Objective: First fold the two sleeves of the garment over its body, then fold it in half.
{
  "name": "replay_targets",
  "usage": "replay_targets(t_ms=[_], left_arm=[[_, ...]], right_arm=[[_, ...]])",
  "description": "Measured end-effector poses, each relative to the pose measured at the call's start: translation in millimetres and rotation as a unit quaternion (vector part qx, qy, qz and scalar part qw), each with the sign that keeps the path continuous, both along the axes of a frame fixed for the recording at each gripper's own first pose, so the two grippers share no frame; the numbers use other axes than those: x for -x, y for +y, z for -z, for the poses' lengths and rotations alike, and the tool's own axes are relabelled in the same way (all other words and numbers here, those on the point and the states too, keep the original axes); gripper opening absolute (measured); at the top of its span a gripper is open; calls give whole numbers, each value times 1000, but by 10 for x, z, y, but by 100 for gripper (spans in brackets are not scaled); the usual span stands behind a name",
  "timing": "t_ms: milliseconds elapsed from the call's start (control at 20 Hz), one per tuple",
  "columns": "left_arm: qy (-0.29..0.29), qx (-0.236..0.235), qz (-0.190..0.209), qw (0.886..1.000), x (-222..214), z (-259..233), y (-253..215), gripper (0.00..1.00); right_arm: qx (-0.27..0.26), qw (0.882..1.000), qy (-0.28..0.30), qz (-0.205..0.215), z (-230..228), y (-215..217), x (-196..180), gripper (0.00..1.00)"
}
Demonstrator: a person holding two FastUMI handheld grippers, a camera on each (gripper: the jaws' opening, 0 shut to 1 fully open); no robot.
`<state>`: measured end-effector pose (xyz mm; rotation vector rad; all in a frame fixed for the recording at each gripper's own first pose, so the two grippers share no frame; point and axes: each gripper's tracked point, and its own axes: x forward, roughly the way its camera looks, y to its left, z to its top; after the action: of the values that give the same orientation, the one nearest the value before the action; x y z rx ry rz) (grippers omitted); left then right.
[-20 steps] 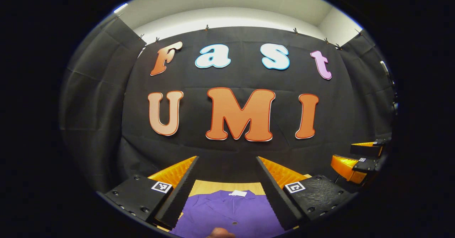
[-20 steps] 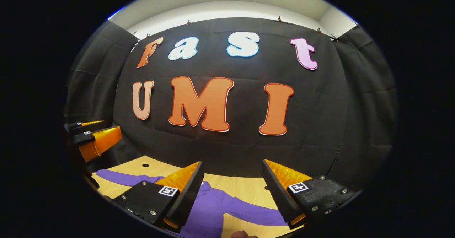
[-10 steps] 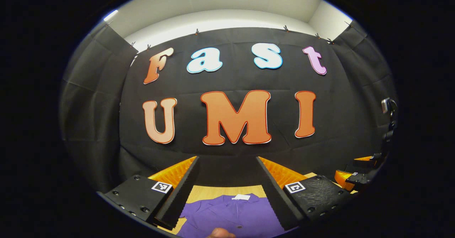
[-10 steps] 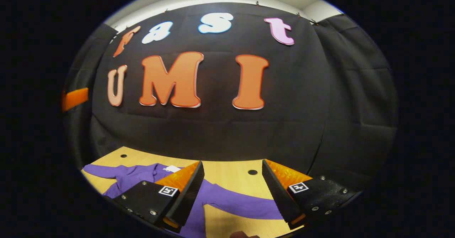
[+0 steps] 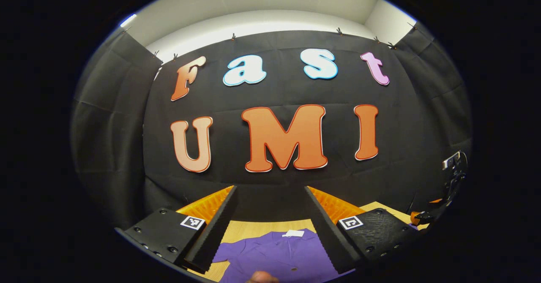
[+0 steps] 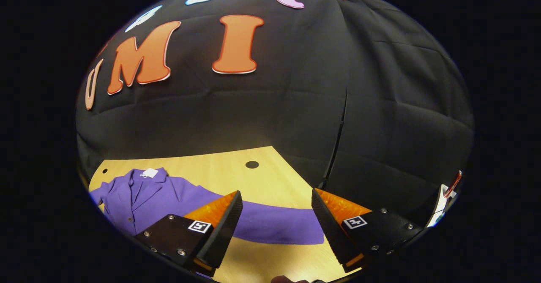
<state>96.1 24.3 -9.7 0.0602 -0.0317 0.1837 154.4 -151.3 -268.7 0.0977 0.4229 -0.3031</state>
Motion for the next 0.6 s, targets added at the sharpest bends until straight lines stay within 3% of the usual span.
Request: replay_targets(t_ms=[200, 450, 600], left_arm=[[1, -8, -20, 1000, 48, -27, 77, 99], [11, -2, -41, 999, 85, 45, 145, 100], [21, 1, -49, 999, 120, 65, 151, 100]], right_arm=[[-9, 998, 62, 26, 427, -355, -115, 98], [-119, 975, 186, 38, 1081, -413, 46, 98], [-146, 962, 226, 46, 1275, -453, 64, 98]])
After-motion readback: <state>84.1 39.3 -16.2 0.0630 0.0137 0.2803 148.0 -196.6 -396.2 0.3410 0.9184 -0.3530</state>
